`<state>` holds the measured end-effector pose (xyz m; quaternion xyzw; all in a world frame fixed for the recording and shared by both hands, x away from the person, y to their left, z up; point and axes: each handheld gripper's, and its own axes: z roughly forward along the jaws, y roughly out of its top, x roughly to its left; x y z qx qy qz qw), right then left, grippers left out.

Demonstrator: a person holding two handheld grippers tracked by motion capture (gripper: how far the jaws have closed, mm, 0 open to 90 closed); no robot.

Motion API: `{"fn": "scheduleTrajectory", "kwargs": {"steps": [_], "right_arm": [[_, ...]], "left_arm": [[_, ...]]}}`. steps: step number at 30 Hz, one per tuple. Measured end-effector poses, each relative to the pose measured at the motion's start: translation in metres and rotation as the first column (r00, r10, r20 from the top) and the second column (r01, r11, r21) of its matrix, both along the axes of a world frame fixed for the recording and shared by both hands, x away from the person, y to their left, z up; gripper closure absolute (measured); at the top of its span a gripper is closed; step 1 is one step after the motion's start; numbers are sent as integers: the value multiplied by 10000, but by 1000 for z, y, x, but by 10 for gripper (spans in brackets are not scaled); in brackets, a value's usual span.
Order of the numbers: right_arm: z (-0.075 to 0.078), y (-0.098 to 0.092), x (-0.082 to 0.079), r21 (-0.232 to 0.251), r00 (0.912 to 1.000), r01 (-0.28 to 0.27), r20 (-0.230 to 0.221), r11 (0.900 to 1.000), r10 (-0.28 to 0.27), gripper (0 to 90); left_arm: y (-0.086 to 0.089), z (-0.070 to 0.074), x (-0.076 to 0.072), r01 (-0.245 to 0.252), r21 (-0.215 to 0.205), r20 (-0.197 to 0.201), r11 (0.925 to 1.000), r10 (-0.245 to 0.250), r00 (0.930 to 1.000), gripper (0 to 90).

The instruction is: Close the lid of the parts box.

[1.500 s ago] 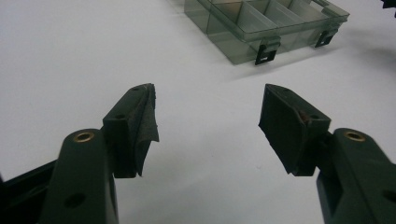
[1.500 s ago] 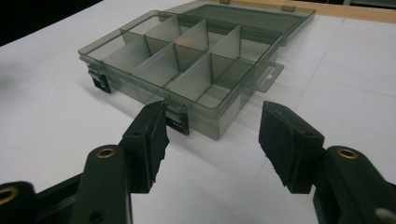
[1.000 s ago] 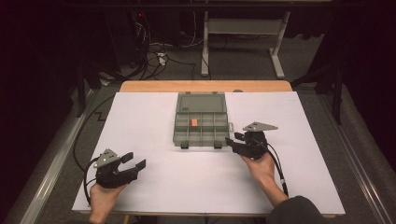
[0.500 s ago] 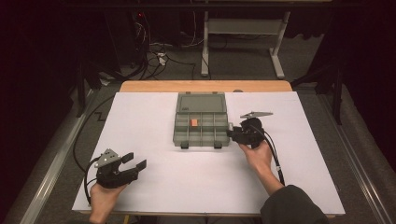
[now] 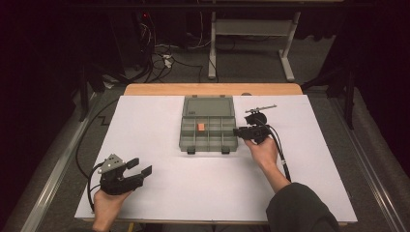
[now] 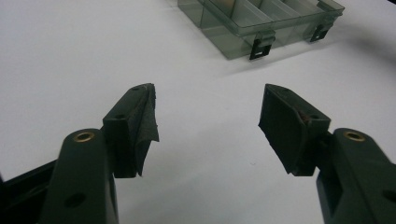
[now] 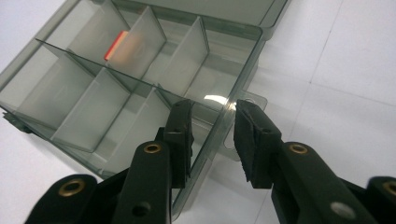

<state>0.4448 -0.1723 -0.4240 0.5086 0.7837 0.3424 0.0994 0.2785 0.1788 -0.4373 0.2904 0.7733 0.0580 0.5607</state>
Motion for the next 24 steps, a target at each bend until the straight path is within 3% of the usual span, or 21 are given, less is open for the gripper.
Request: {"fn": "scheduleTrajectory", "kwargs": {"steps": [8, 12, 17, 19, 24], "right_arm": [[-1, 7, 12, -282, 9992, 172, -369, 9995, -182, 710], [-1, 8, 15, -475, 9986, 210, -483, 9987, -233, 724], [0, 9, 16, -616, 9978, 206, -608, 9979, -244, 723], [0, 10, 16, -703, 9976, 183, -656, 9974, -229, 723], [1, 11, 16, -835, 9972, 176, -707, 9963, -236, 730]], "left_arm": [[0, 2, 0, 0, -110, -254, 9999, -2, 9997, 382], [-1, 1, 1, 140, 129, -191, 9998, -137, 9997, 386], [-1, 2, 1, 106, 20, -369, 9999, -105, 9993, 379], [0, 2, 1, 186, 197, -286, 9996, -181, 9994, 378], [-2, 4, 3, 114, 172, -280, 9998, -109, 9995, 381]]}}
